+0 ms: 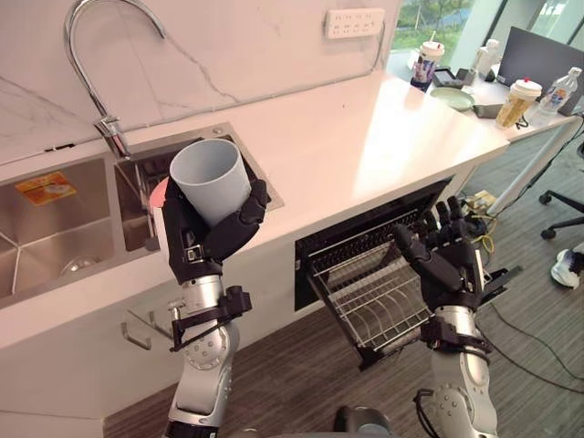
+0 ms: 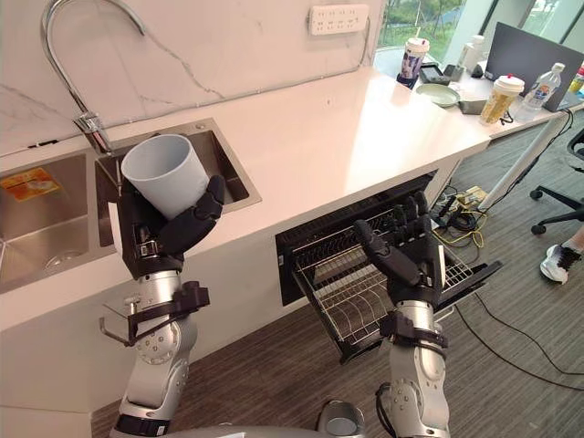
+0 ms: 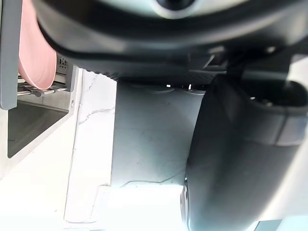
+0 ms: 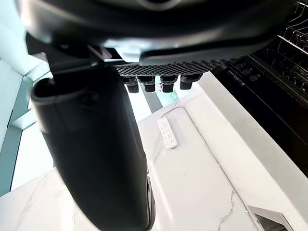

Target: Walk over to the sink, pick up the cup, carry it to the dishwasher, place the cup inside the dishwasher, then close the dishwasher door

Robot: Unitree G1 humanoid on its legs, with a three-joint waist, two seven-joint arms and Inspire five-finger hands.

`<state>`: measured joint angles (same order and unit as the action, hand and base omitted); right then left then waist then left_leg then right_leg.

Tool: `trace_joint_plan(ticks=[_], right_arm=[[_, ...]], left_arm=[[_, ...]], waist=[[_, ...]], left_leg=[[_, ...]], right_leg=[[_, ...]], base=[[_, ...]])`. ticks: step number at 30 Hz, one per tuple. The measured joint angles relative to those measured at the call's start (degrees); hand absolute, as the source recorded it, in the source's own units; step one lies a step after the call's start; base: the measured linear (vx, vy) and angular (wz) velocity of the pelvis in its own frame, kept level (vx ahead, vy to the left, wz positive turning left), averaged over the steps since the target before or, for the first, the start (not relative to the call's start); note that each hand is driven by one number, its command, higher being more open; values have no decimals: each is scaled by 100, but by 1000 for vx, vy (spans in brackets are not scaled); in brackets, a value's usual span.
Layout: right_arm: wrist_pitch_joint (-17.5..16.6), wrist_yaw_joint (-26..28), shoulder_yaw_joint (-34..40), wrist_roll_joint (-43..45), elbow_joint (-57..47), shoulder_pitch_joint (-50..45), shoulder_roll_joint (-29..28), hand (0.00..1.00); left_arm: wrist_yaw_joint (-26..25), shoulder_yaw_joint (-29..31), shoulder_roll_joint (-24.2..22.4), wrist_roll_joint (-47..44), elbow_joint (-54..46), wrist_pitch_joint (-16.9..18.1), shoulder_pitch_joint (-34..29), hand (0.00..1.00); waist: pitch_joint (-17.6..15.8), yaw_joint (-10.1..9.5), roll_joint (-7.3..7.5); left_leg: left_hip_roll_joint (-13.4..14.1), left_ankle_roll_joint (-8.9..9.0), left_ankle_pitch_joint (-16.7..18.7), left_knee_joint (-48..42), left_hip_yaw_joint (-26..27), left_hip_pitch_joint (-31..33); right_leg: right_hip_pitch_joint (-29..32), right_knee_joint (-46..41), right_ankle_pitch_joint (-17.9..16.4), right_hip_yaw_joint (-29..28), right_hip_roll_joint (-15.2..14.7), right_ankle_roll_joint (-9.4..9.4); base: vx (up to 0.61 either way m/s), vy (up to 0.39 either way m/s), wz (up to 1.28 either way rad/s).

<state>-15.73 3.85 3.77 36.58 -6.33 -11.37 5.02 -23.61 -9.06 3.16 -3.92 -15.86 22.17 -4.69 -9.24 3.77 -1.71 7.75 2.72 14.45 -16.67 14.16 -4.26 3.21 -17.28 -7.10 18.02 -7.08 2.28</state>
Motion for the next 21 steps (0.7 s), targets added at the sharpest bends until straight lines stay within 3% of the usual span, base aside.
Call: trace_joint_plan(ticks=[1,2,3,5,6,7,9,11,12,16,21], right_arm=[[0,4,-35,-1,-4,-18,-12,100],[1,9,-62,-6,0,-57,-51,100],[2,13,-60,-18,-28,-93,3,100],[8,20,-31,-20,-27,-127,35,100],[1,30,7,-14,-41,-146,21,100],[-19,66,110,10,-74,-143,-11,100],[-35,83,295,30,-114,-145,-25,100],[-35,97,379,31,-111,-160,58,100],[-30,142,330,44,-97,-194,80,100],[-18,324,191,245,-131,-151,21,100],[88,425,130,260,-147,-151,-94,100]], left_arm=[[-13,3,0,-1,1,29,-25,0],[-33,27,19,-27,44,69,-36,0],[-43,51,-12,-136,63,71,-75,0],[-30,167,-104,-283,119,98,-188,0],[-11,167,-111,-330,137,124,-209,0],[128,149,-110,-405,159,246,-205,0],[367,9,-109,-481,200,395,-175,0],[610,-296,-115,-705,314,403,-123,0],[678,-474,-79,-791,513,391,-73,0],[728,-575,-24,-983,731,192,218,0],[622,-727,43,-980,731,53,382,0]], waist=[[-31,-5,-53],[-94,-4,-109],[-201,-5,-307],[-297,-32,-438],[-262,-38,-454],[-257,-36,-454],[-252,-32,-445],[-214,22,-477],[-77,36,-419],[123,169,-292],[194,193,-178]], left_leg=[[74,68,93,-235,9,29],[277,163,181,-1257,20,399],[581,178,69,-2446,-44,827],[692,195,-129,-3251,-244,1050],[644,169,-36,-3038,-259,1040],[541,95,66,-2324,-274,1003],[406,113,-6,-1029,-338,923],[311,150,-863,-44,-346,720],[107,233,-1147,262,-172,547],[-269,53,-1370,931,150,379],[-362,43,-1375,1255,302,113]], right_leg=[[-40,-1,-76,-25,48,-22],[-128,-26,-153,-25,79,-33],[-327,-8,-187,-39,174,-85],[-621,59,-231,-197,198,-107],[-639,63,-241,-252,157,-102],[-637,65,-251,-360,60,-81],[-594,69,-244,-530,-88,12],[-596,76,-225,-718,-232,264],[-599,272,-138,-883,-363,455],[-669,1019,312,-1042,-615,659],[-820,1265,460,-1028,-646,706]], base=[[30,-32,-7],[45,-28,-6],[43,-22,-11],[97,16,-35],[126,39,-50],[122,49,-47],[138,121,-39],[171,233,-43],[163,211,-48],[155,183,-29],[65,49,-12]])
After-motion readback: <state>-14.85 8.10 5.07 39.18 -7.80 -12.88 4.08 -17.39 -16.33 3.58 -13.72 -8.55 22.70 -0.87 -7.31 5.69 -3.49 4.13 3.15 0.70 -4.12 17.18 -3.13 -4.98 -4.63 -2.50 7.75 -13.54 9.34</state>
